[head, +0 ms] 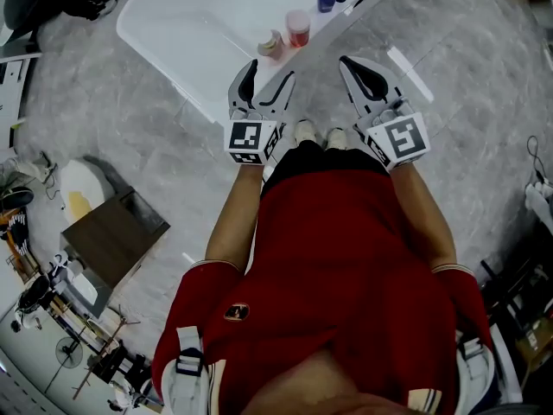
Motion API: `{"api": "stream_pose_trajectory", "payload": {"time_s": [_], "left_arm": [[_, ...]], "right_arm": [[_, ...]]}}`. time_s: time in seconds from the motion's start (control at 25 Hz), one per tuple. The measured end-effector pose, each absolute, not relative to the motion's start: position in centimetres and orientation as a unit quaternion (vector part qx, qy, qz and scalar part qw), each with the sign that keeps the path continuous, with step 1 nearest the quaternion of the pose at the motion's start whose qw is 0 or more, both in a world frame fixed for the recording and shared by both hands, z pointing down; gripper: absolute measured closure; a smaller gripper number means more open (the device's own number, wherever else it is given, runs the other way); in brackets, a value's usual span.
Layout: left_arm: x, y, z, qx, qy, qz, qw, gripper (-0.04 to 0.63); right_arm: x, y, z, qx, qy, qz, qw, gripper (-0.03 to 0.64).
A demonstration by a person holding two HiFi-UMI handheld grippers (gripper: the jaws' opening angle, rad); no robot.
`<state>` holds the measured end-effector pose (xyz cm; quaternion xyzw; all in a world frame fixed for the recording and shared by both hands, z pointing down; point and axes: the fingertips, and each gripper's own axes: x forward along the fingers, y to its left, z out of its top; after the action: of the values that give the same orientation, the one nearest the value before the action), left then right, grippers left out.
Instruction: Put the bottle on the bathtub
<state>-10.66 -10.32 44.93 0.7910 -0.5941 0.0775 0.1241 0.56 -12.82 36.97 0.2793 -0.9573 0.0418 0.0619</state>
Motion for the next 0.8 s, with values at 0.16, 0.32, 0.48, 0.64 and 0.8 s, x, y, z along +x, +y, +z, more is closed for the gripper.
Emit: {"api": "stream_pose_trajectory", "payload": {"time_s": [0.16,0.32,0.48,0.64,0.8], "left_arm": [[-8.4,-10.0,42.6,0.805,-0.579,0.074,0.109,0.282],[-7.3,-9.4,39.8,0.811,-0.575,0.053,0.093,0.305],[-6.9,-8.7,37.2,0.816,-0.572,0.044,0.072,0.366],[-6.8,-7.8,35.1,0.817,-0.573,0.034,0.057,0.459],[-6.5,-7.0,33.7,0.818,-0.573,0.028,0.046,0.522]], "right_arm": [[0.7,-12.2,36.4,0.270,-0.961,0.040,0.050,0.621],[0.9,-11.6,35.4,0.265,-0.963,0.038,0.037,0.621],[1.3,-11.0,34.6,0.264,-0.964,0.035,0.026,0.621],[1.7,-10.4,33.6,0.265,-0.964,0.028,0.018,0.621],[2.1,-9.8,32.8,0.265,-0.964,0.023,0.012,0.621]]}}
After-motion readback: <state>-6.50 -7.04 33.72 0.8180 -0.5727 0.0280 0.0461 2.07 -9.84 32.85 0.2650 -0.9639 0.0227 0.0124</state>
